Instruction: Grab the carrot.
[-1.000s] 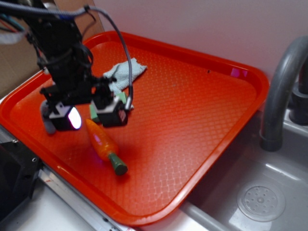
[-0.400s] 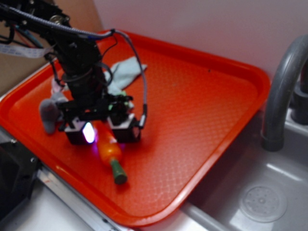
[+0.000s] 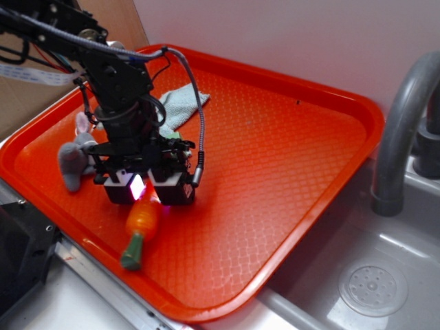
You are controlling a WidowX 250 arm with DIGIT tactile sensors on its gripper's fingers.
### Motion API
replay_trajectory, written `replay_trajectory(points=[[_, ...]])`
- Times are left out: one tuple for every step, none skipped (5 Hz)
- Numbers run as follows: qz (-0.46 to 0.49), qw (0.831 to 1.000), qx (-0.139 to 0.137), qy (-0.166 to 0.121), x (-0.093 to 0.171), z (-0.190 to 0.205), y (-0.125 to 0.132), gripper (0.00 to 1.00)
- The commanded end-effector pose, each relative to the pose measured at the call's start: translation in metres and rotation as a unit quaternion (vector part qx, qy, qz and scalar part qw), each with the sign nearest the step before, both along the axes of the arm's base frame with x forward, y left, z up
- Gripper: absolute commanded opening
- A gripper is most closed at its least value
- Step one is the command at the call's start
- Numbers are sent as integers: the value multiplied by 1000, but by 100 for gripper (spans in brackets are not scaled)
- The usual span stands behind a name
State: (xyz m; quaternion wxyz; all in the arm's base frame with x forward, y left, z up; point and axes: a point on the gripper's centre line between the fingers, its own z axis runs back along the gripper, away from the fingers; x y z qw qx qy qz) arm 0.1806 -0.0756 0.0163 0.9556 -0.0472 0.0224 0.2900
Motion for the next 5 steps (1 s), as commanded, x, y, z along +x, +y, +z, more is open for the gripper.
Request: replay_trajectory(points=[[-81, 994, 43, -57, 22, 16, 7, 0], [-140, 985, 45, -86, 44, 41, 10, 0], [-186, 972, 61, -130, 59, 87, 5, 0], [-237, 962, 74, -116, 71, 135, 11, 0], [-266, 957, 46, -110, 70, 171, 24, 0]])
